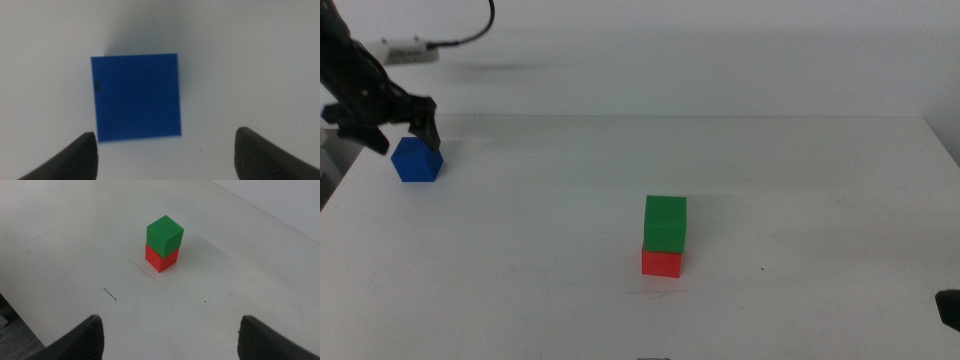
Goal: Stack red cubes first, then green, then blue cubes in a specific spot.
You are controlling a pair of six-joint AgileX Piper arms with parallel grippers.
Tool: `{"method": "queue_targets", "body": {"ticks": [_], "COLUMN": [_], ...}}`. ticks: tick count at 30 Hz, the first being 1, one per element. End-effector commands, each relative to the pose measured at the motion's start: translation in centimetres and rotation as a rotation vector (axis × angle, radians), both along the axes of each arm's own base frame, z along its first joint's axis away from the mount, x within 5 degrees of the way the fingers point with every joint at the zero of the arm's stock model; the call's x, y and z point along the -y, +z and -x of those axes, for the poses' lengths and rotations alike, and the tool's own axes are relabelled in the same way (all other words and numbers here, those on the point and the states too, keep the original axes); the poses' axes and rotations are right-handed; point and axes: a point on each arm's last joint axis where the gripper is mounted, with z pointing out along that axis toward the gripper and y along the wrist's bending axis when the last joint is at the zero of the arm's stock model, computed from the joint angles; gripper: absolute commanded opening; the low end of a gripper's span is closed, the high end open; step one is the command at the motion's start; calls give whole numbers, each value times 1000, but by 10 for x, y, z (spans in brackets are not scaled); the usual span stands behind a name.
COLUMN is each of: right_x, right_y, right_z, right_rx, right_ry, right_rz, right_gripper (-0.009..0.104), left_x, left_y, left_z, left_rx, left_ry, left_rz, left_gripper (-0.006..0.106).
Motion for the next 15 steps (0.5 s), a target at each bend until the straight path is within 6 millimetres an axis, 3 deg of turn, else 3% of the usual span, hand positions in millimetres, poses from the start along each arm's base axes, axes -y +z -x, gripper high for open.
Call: {"method": "queue_targets", "body": {"ticks": [1,9,15], "right_x": [0,0,0], "right_y": [12,12,12], "right_z": [-3,-3,-3], "right_rx": [86,86,86], "right_ry": [-7,-7,-7], "right_rz": [-36,-36,-36], "right_gripper": [88,88,88], "left_x": [1,-2,-3], "left_y": [33,14,6], "left_z": [-1,-11,-15], "left_rx": [121,136,143], "left_ry": [6,18,23], "left_rz": [6,0,-12], "left_gripper": [93,91,64]}}
